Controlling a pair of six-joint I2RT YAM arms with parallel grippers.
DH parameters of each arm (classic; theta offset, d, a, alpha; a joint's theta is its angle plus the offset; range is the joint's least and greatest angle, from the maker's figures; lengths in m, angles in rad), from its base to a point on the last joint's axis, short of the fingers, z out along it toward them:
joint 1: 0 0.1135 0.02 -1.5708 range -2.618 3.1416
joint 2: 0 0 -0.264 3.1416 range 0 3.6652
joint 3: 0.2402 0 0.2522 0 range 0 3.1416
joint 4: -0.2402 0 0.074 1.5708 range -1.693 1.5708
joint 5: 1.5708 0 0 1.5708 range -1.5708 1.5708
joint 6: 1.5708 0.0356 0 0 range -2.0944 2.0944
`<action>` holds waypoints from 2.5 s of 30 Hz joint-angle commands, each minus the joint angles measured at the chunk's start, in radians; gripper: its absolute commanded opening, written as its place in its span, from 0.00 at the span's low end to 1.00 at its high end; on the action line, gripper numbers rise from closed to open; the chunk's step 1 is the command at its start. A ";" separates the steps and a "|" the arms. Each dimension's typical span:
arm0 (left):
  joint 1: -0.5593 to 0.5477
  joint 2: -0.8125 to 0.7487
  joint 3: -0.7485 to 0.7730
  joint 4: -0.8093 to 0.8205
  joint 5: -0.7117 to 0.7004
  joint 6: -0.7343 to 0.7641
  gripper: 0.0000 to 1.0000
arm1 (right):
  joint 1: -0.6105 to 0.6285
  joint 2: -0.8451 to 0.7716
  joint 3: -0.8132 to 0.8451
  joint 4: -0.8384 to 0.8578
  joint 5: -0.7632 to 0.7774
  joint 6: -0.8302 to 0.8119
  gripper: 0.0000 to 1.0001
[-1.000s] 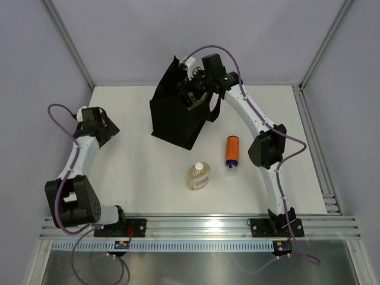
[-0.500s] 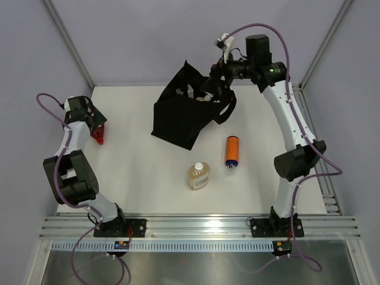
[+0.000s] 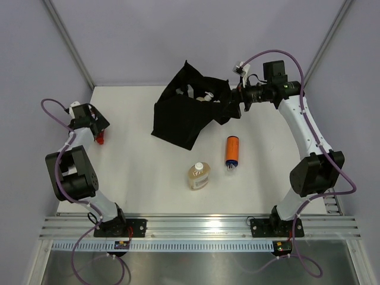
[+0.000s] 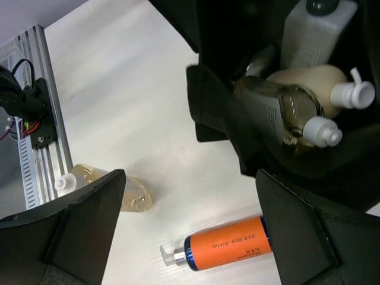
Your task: Place the personal care products into the canvas bag
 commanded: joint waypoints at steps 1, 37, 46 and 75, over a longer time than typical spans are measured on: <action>0.004 -0.042 -0.084 0.183 -0.017 -0.052 0.99 | -0.016 -0.046 -0.027 -0.014 -0.042 -0.041 0.99; 0.067 0.610 0.704 -0.468 0.017 -0.022 0.99 | -0.069 -0.022 -0.061 0.038 -0.082 0.126 1.00; 0.067 0.653 0.746 -0.580 -0.023 0.007 0.95 | -0.070 -0.037 -0.084 0.064 -0.089 0.158 0.99; 0.036 0.239 0.050 0.091 0.972 -0.181 0.00 | -0.073 -0.218 -0.300 0.127 -0.075 0.208 1.00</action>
